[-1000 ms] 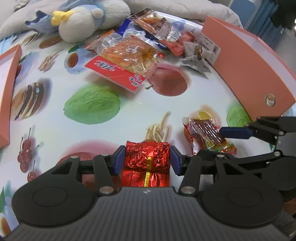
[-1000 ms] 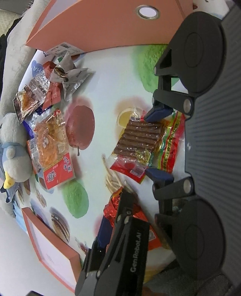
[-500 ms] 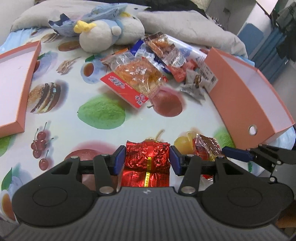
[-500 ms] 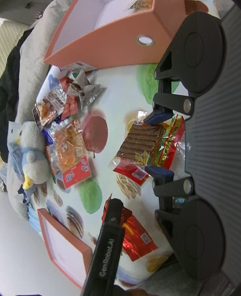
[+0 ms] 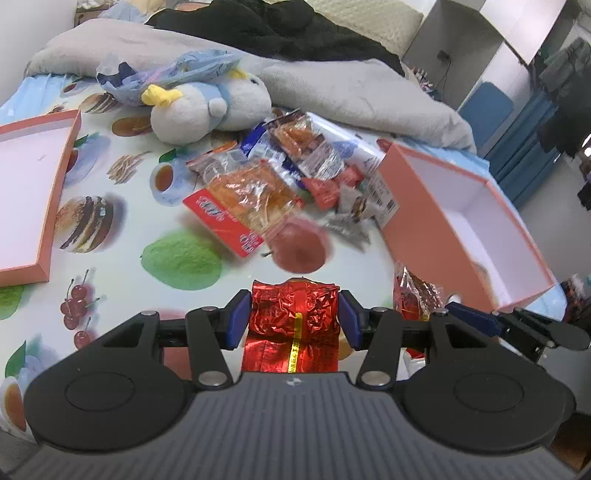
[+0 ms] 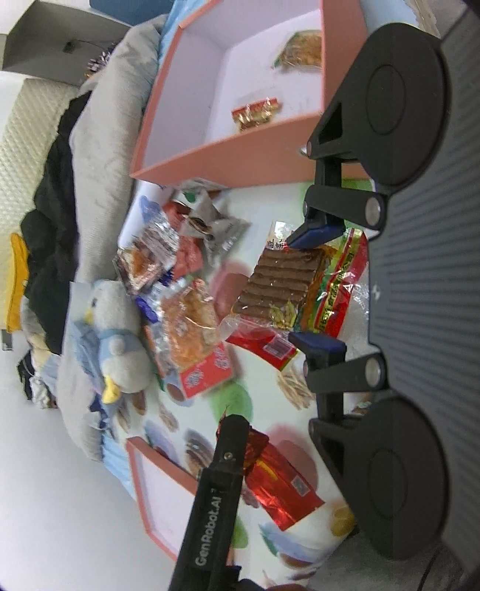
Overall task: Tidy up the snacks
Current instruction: 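Carry the red candy and chocolate-stick packet over the deep pink box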
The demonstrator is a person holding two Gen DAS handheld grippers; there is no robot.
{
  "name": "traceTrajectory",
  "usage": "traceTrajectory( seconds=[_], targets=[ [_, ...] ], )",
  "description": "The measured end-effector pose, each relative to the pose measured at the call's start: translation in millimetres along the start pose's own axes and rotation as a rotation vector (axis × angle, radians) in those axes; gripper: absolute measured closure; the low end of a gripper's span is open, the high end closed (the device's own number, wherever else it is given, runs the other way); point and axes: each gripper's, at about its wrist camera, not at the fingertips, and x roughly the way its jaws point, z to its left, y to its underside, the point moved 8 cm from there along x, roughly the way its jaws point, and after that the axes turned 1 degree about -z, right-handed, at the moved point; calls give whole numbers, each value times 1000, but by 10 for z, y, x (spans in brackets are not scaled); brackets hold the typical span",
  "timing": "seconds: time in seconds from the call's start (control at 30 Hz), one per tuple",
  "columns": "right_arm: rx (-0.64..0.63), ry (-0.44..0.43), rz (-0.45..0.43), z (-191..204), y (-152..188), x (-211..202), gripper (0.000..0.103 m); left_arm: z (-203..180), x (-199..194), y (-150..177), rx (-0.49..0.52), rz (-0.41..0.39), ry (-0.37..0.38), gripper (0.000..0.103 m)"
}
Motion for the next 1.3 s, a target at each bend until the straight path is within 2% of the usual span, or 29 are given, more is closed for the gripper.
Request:
traceTrajectory(
  seconds=[0.43, 0.87, 1.1, 1.3],
  targets=[
    [39, 51, -131, -317, -522, -411, 52, -477, -304, -542, 40, -75, 72, 46],
    [92, 159, -250, -1049, -1025, -826, 52, -1377, -283, -1309, 181, -170, 186, 46],
    [149, 229, -250, -1579, -1002, -814, 51, -1930, 77, -1561, 243, -149, 254, 46],
    [213, 287, -157, -2096, -688, -545, 51, -2320, 691, -1463, 283, -60, 279, 46]
  ],
)
